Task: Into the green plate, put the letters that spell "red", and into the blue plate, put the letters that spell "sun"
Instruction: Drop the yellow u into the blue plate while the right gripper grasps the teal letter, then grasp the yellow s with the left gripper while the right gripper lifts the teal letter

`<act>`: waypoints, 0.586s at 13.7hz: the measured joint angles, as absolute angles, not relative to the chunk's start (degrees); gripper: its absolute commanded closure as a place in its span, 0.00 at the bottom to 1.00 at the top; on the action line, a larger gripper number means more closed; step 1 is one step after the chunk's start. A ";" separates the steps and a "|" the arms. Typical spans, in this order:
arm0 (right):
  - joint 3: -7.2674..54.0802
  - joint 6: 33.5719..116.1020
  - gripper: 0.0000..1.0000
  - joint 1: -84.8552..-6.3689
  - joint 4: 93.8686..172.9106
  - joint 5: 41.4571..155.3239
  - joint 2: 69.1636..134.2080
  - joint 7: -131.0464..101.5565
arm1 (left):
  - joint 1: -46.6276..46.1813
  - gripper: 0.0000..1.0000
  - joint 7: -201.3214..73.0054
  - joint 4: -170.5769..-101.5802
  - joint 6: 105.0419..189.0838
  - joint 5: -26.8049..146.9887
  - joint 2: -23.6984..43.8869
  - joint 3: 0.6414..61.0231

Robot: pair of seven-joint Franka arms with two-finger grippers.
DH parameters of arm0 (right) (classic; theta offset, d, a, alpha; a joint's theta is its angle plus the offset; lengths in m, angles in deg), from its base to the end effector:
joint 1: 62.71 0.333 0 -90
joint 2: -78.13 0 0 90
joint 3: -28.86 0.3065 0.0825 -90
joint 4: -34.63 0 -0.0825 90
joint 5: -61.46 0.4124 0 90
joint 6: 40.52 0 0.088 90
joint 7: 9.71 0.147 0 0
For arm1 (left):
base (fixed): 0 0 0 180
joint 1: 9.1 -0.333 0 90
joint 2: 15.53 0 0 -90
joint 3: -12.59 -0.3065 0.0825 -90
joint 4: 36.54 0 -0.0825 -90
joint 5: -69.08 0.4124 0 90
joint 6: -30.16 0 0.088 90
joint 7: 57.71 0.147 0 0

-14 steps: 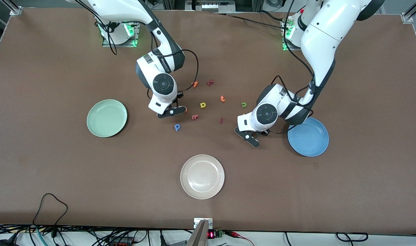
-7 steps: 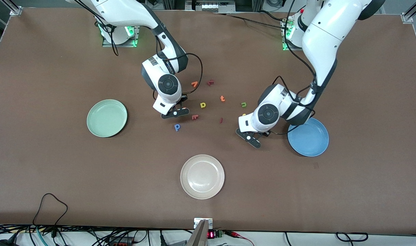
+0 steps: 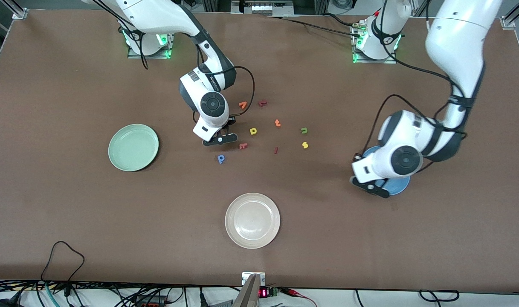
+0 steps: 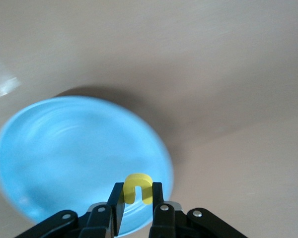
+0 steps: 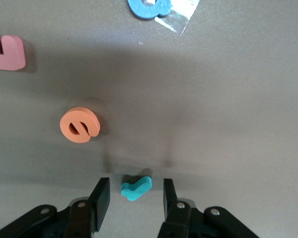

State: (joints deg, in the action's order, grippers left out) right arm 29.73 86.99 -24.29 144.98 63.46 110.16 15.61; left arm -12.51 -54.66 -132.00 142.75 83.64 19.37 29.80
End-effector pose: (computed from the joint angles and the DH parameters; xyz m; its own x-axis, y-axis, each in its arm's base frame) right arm 0.4604 0.3801 0.1082 0.9489 0.1993 -0.2448 0.2254 -0.9707 0.0834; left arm 0.6434 -0.1235 0.1804 0.8871 -0.3708 -0.2749 -0.3893 -0.9210 -0.0137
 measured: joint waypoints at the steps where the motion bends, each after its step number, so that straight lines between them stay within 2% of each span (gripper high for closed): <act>1: 29.88 88.01 0.49 -24.29 145.69 63.46 110.16 15.61 | -13.60 0.78 -54.66 -132.54 142.75 85.15 19.81 29.79; 2: 30.10 89.20 0.49 -24.29 146.45 63.46 110.16 15.71 | -14.13 0.58 -54.67 -132.86 142.86 85.84 20.53 29.77; 3: 30.29 90.61 0.49 -24.29 147.13 63.46 110.12 16.05 | -14.47 0.01 -54.67 -133.02 143.14 86.22 21.45 29.77; 6: 30.37 91.86 0.49 -24.29 147.91 63.46 109.83 16.66 | -14.49 0.00 -54.68 -133.00 143.27 86.38 22.64 30.75; 8: 30.37 91.91 0.53 -24.29 147.94 63.46 109.82 16.68 | -14.45 0.00 -55.18 -132.49 141.40 86.38 22.22 34.83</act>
State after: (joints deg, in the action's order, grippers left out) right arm 30.37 91.91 -24.29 147.94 63.46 109.82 16.68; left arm -14.45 -55.18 -132.49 141.40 86.38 22.22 34.83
